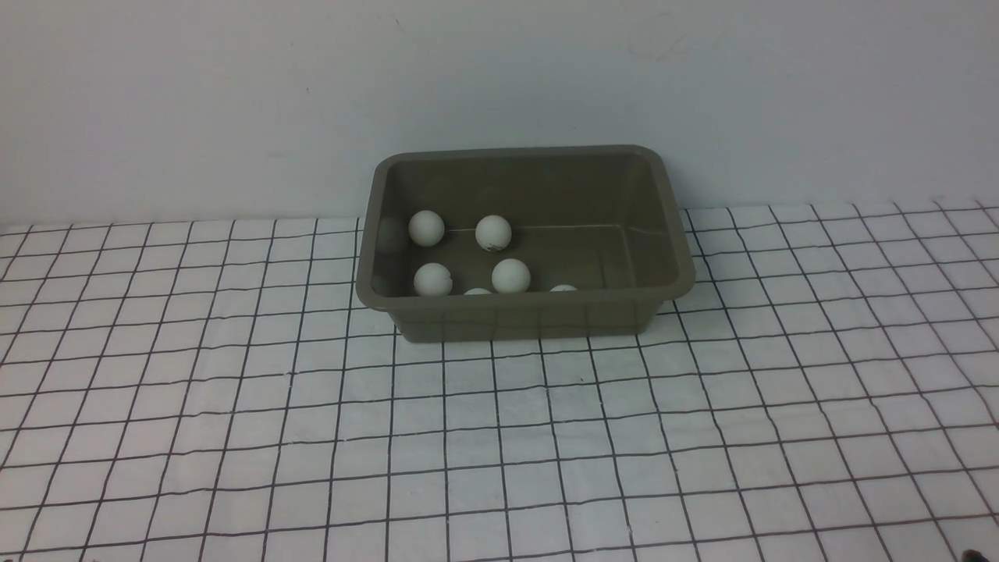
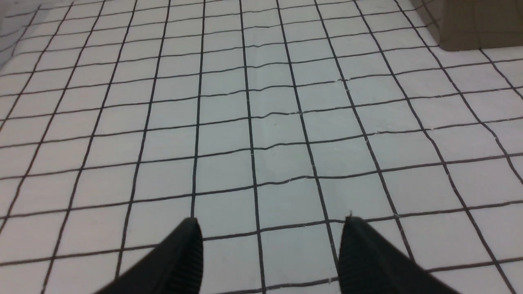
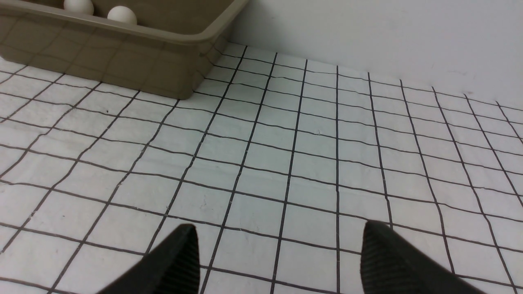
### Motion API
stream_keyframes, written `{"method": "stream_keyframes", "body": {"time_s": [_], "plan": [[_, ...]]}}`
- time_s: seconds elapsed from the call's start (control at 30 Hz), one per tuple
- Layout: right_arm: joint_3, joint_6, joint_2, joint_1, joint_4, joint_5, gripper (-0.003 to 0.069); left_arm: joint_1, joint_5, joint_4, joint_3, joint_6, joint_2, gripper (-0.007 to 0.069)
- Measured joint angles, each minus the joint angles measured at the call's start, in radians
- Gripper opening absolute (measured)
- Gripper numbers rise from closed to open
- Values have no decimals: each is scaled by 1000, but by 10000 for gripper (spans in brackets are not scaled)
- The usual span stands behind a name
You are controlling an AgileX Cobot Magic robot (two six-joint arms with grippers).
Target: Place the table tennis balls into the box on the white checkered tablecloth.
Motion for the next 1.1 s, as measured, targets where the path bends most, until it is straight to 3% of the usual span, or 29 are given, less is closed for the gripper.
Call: {"method": "stream_keyframes", "body": {"time_s": [0.27, 0.53, 0.73, 1.1], "plan": [[0, 0, 0, 0, 0, 0, 482, -42, 0, 98, 2, -26, -72, 405], [0, 0, 0, 0, 0, 0, 482, -164, 21, 258, 2, -179, -140, 405], [0, 0, 0, 0, 2, 0, 482, -171, 41, 333, 2, -262, -142, 405], [0, 0, 0, 0, 2, 0, 482, -171, 45, 353, 2, -272, -142, 405]]}}
